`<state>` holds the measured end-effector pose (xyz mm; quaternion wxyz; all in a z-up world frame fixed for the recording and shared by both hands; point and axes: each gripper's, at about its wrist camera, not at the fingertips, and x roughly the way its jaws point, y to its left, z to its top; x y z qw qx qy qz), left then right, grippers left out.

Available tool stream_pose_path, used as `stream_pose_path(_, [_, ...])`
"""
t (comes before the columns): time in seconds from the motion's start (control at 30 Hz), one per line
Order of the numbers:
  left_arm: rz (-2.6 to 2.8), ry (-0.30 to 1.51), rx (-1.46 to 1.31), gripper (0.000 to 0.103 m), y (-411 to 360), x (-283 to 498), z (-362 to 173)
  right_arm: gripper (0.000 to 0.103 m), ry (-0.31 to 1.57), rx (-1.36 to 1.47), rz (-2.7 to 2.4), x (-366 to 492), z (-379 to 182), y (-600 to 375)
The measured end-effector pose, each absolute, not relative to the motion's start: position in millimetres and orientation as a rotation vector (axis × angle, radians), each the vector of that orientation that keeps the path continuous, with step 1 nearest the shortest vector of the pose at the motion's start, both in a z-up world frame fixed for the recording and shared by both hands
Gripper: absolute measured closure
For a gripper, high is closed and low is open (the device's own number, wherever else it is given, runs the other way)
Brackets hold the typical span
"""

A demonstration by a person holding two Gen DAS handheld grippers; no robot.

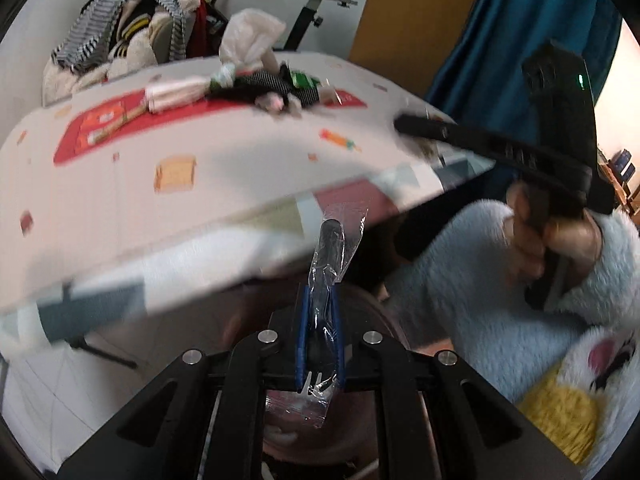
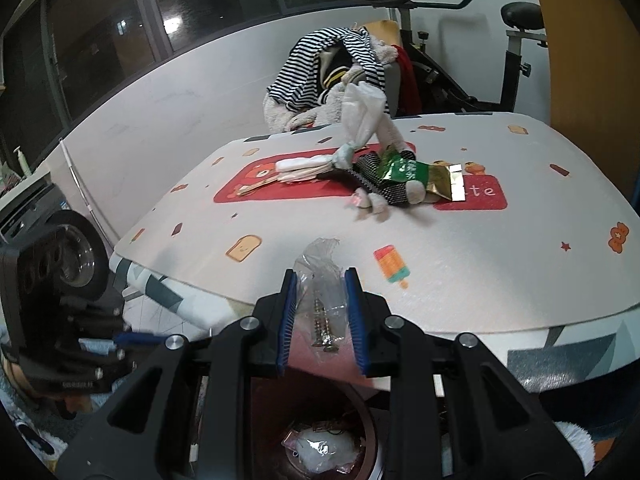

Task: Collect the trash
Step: 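Carry the screw bag and wrapped fork over the bin and open both tools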

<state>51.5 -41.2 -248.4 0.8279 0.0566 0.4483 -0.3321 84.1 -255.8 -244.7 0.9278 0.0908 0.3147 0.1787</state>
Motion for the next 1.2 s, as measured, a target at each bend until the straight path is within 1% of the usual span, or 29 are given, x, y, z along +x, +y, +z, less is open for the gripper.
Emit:
stream_pose_path(0.2, [-0.69,1.004,0.132,0.092,-35,35,-273,0.076,0.652,0.186,0.365,73,-251,-251])
stream_pose_path(0.3, [-0.677,1.007,0.106,0.091,-31,39,-275,0.076,0.659,0.2,0.367,68,-254,-251])
stream_pose_path(0.37, [-0.673,1.001,0.083,0.083,-29,42,-274,0.076,0.663,0.205,0.37,66,-254,-251])
stream_pose_path(0.43, [-0.667,0.991,0.066,0.065,-26,44,-274,0.076,0.666,0.213,0.378,63,-256,-250])
stream_pose_path(0.57, [-0.626,0.947,0.054,0.054,-22,42,-268,0.076,0.689,0.264,0.409,59,-265,-247])
stream_pose_path(0.6, [-0.603,0.933,0.051,0.05,-20,42,-267,0.076,0.701,0.262,0.415,58,-268,-245])
stream_pose_path(0.83, [-0.423,0.826,-0.001,0.029,3,38,-253,0.076,0.726,0.146,0.476,56,-277,-216])
stream_pose_path(0.93, [-0.355,0.782,-0.047,0.023,17,37,-247,0.076,0.746,0.092,0.506,55,-282,-203])
stream_pose_path(1.07, [-0.279,0.751,-0.115,0.021,35,38,-243,0.076,0.78,0.029,0.543,55,-290,-188])
stream_pose_path(1.2, [-0.232,0.757,-0.136,0.02,43,39,-244,0.076,0.843,-0.028,0.573,58,-304,-174])
